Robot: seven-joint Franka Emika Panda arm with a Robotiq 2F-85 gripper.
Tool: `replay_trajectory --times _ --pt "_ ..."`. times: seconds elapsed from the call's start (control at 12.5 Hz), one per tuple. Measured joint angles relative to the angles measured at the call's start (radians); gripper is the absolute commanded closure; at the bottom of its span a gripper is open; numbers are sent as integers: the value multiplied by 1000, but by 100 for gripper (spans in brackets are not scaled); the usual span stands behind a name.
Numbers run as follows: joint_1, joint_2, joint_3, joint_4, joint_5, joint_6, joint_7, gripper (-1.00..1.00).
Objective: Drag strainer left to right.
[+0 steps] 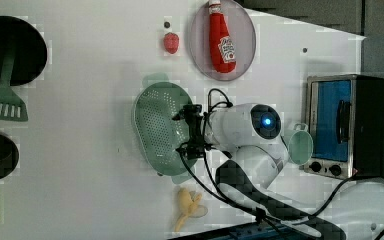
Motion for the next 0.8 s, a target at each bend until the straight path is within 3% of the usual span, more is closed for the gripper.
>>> replay_trajectory --times 0.56,0.8 --pt "-57 -74 -54 -82 -3 -4 -72 -100" --pt "-115 -75 -51 -80 -19 2 -106 -100"
